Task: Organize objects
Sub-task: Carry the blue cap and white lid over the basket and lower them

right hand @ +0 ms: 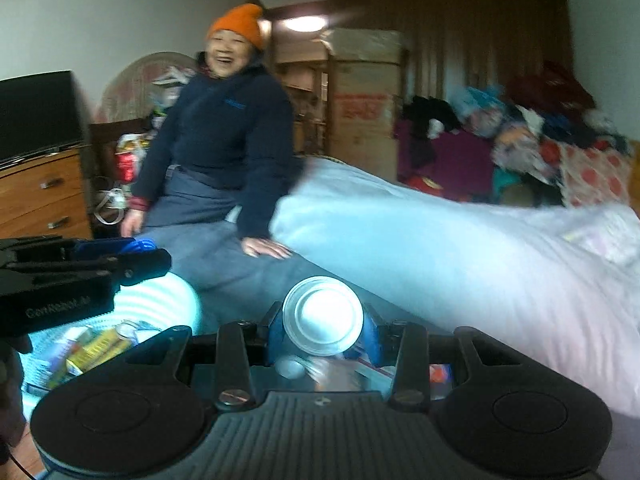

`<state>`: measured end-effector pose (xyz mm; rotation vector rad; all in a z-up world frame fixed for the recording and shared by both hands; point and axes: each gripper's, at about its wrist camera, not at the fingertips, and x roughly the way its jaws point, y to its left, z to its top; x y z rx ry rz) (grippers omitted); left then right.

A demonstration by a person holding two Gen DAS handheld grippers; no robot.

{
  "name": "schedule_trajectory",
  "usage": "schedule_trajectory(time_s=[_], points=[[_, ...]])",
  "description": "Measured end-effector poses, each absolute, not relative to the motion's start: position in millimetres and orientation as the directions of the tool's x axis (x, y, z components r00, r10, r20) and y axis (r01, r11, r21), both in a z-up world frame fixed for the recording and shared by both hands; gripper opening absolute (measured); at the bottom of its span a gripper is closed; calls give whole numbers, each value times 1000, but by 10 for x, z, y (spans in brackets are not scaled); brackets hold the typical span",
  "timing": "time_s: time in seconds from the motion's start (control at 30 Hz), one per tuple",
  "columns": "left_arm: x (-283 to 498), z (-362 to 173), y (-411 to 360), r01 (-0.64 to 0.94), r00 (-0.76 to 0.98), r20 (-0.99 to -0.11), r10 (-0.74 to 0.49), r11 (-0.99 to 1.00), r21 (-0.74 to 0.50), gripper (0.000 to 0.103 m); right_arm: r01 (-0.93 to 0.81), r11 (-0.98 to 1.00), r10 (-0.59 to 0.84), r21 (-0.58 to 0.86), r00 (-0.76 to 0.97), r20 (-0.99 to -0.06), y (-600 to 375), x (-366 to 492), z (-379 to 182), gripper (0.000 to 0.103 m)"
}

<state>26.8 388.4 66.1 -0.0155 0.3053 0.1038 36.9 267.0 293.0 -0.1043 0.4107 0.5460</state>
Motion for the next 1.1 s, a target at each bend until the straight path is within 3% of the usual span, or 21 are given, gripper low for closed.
schedule_trajectory(time_s=[0.4, 0.67, 1.1], points=[[-225, 832, 4676, -288, 923, -278, 266, 957, -42, 40, -680, 733, 633, 14, 676, -378, 3685, 46, 3412, 42], [-417, 786, 5251, -424, 865, -325, 382, 903, -67, 40, -766, 641, 707, 42, 569, -420, 4373, -49, 3551, 42], [-493, 618, 5693, -485, 820, -389, 421, 871, -80, 40, -803, 592, 717, 62, 490, -496, 4850, -10, 3336, 42]])
